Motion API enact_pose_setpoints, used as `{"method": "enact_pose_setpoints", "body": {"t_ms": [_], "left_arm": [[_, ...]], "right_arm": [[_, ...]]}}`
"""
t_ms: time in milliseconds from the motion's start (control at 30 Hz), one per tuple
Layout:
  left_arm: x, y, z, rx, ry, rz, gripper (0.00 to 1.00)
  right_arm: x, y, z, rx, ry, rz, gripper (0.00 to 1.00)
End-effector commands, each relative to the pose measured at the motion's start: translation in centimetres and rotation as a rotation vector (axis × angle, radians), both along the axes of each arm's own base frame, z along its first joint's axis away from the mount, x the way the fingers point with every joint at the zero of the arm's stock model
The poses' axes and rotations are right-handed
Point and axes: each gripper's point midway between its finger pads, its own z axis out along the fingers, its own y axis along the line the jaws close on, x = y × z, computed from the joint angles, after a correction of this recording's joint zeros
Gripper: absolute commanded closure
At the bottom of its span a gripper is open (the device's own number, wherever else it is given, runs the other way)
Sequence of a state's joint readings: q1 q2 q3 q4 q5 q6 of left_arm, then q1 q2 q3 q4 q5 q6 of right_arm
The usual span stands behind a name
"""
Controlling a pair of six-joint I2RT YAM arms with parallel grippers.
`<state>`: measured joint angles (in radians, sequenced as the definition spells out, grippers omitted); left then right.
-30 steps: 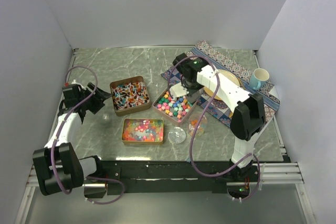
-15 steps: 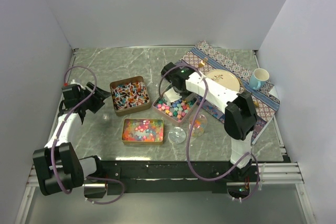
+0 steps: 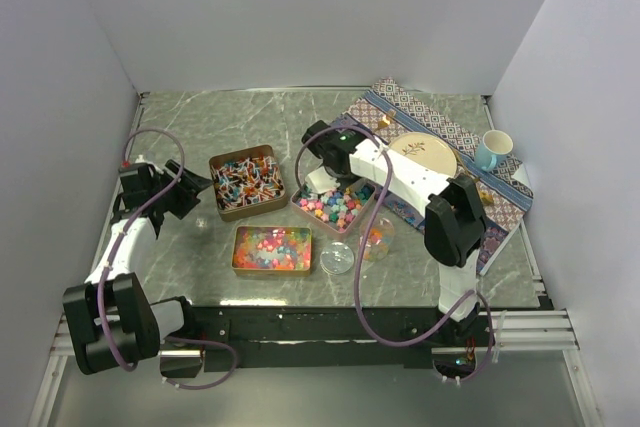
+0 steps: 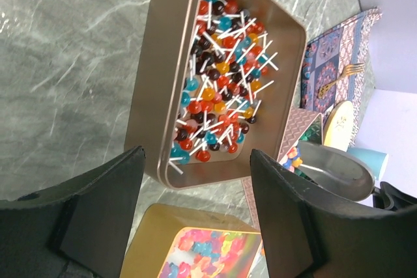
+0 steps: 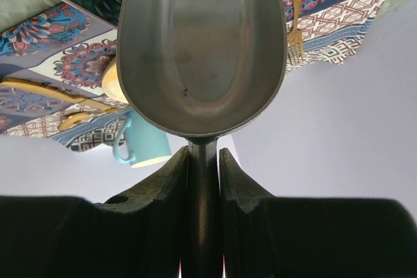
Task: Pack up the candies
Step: Scoop the fake candies from the storage box.
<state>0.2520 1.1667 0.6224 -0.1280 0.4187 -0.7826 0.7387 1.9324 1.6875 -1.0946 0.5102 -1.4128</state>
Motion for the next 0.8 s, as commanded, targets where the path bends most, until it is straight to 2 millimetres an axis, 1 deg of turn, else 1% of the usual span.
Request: {"method": "enact_pose_setpoints", "body": {"t_ms": [0, 67, 100, 133, 267, 333, 433, 467, 633, 667, 700, 733, 767], "left_arm": [[-1.0, 0.0, -0.8, -0.001, 0.033, 0.01, 0.29], [-1.4, 0.0, -1.5, 0.001, 0.059, 0.009, 0.29], [-1.4, 0.1, -1.6, 0.007, 0.059, 0.005, 0.29], [-1.5, 0.0, -1.8, 0.007, 0.064, 0.002, 0.29], [-1.3, -0.2, -1.7, -0.003, 0.059, -0.017, 0.29], [-1.1, -0.2, -1.8, 0.0, 0.056, -0.021, 0.29], [-0.7, 0.0, -1.6, 0.007, 0.042, -0.019, 0.29], [-0.7, 0.0, -1.6, 0.008, 0.04, -0.015, 0.29], [-0.5, 0.0, -1.2, 0.008, 0.018, -0.01, 0.29], [-0.5, 0.0, -1.1, 0.015, 0.017, -0.013, 0.29], [-0.6, 0.1, -1.1, 0.016, 0.021, -0.013, 0.29], [-0.7, 0.1, -1.1, 0.019, 0.021, -0.016, 0.29], [-0.8, 0.0, -1.2, 0.019, 0.026, -0.021, 0.29]], "right_arm": [[-2.0, 0.5, -3.1, 0.108, 0.141, -0.014, 1.0], [-2.1, -0.2, -3.4, 0.111, 0.154, -0.037, 1.0], [-2.4, -0.2, -3.7, 0.132, 0.179, -0.037, 1.0], [-2.4, -0.6, -3.8, 0.14, 0.188, -0.048, 1.0], [-3.1, -1.7, -4.0, 0.142, 0.228, -0.04, 1.0], [-3.8, -2.3, -3.5, 0.127, 0.26, -0.017, 1.0], [-4.2, -3.0, -3.1, 0.089, 0.281, -0.015, 1.0], [-4.0, -3.0, -2.8, 0.086, 0.273, -0.014, 1.0], [-2.4, -2.6, -3.1, 0.039, 0.25, -0.039, 1.0], [-1.6, -2.3, -3.4, 0.034, 0.241, -0.071, 1.0], [-1.2, -2.2, -3.3, 0.03, 0.233, -0.094, 1.0], [-1.2, -2.4, -3.5, 0.01, 0.243, -0.117, 1.0], [-0.6, -1.9, -3.5, 0.014, 0.232, -0.158, 1.0]]}}
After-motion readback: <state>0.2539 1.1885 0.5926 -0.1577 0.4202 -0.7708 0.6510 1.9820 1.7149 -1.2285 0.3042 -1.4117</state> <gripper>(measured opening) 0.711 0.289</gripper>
